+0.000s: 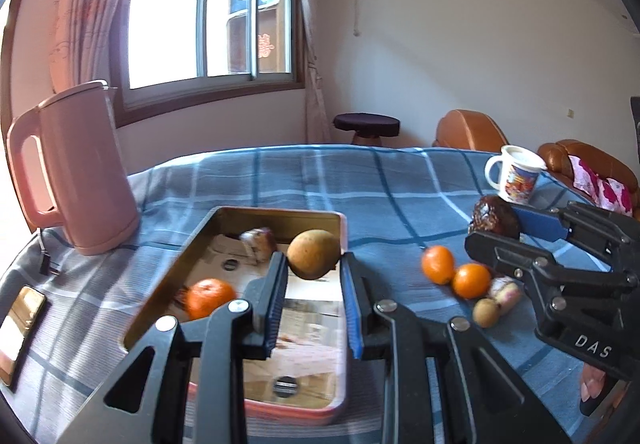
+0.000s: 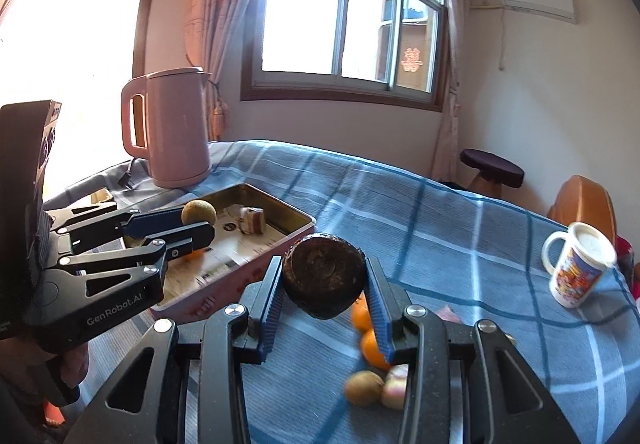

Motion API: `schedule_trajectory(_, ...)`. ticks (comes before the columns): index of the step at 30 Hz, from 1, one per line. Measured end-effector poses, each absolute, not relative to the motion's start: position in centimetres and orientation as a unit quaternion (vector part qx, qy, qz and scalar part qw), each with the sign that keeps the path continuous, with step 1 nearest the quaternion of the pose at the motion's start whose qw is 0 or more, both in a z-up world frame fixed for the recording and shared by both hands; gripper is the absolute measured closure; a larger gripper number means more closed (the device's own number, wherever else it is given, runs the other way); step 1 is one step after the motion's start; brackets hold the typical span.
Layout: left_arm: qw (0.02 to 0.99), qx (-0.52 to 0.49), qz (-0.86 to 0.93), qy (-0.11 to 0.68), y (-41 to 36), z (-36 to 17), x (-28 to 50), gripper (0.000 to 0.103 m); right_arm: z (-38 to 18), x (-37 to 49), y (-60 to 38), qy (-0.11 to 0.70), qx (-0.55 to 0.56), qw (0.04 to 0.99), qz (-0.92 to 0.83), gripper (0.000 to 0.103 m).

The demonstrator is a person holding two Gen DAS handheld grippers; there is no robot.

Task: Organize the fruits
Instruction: 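Carry both held fruits over the pink tin and lower them inside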

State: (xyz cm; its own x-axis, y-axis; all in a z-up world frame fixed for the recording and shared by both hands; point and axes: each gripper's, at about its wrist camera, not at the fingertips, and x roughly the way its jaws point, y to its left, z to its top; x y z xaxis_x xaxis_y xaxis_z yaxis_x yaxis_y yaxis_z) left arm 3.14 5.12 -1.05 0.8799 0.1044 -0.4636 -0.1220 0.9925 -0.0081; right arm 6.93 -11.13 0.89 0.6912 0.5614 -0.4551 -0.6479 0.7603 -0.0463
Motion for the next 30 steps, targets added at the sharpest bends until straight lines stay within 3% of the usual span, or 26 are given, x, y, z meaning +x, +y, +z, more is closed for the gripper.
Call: schedule_trajectory(30, 0.931, -0.057, 0.101, 0.346, 13.8, -4.4, 5.4, 0.075, -2.6, 9.7, 1.0, 0.295, -0.150, 0.859, 0.390, 0.062)
